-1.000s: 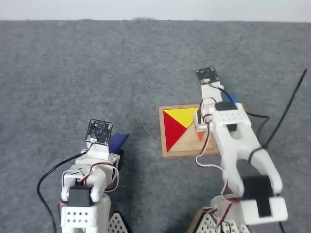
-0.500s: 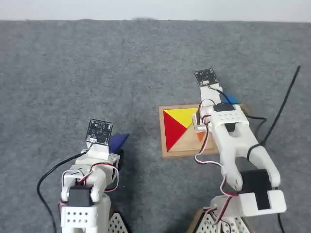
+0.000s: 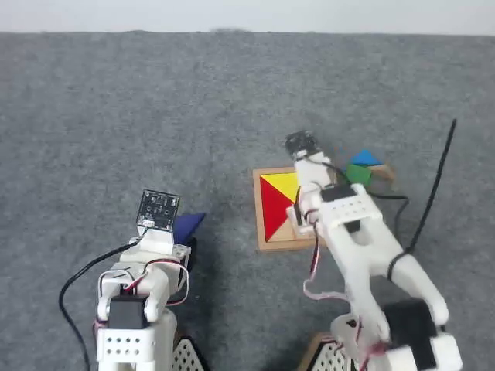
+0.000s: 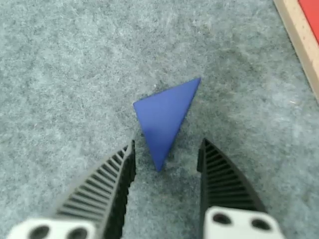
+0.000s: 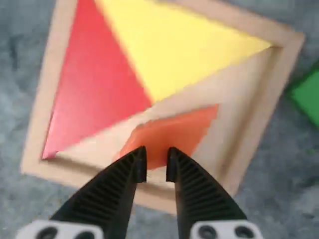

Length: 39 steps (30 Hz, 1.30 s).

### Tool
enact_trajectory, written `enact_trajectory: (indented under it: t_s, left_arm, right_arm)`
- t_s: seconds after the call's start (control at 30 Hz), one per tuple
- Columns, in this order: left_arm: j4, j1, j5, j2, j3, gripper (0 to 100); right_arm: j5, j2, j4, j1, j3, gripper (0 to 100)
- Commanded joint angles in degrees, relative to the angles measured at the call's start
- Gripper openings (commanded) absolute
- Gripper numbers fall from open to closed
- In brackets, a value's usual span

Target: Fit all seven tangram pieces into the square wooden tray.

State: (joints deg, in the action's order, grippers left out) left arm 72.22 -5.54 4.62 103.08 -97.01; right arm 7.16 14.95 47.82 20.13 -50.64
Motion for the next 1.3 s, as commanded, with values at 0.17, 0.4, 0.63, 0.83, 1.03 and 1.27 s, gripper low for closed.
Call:
enact_trajectory:
  t_s: [0.17, 0.4, 0.63, 0.83, 1.03, 1.27]
  left_arm:
    - [0.09, 0.26, -0.62, 1.05, 0.57, 20]
    - [0.09, 0.26, -0.62, 1.05, 0.57, 20]
    - [0.09, 0.26, -0.62, 1.05, 0.57, 20]
    - [0.09, 0.26, -0.62, 1.05, 0.57, 20]
    - [0.09, 0.26, -0.62, 1.05, 0.57, 20]
    - [0.09, 0.26, -0.62, 1.05, 0.57, 20]
  right_arm:
    - [-0.79, 19.12, -5.05, -1.80, -5.45, 7.6]
    - [-0.53, 11.82, -9.45, -2.59, -3.96, 7.2]
    - [2.02, -1.45, -8.66, -5.32, -0.62, 7.2]
    - [2.64, -2.24, -4.53, -0.57, -0.70, 7.2]
    - [2.64, -2.33, -3.21, 3.91, -0.79, 7.2]
    - [2.73, -2.15, -3.21, 4.09, -0.70, 7.2]
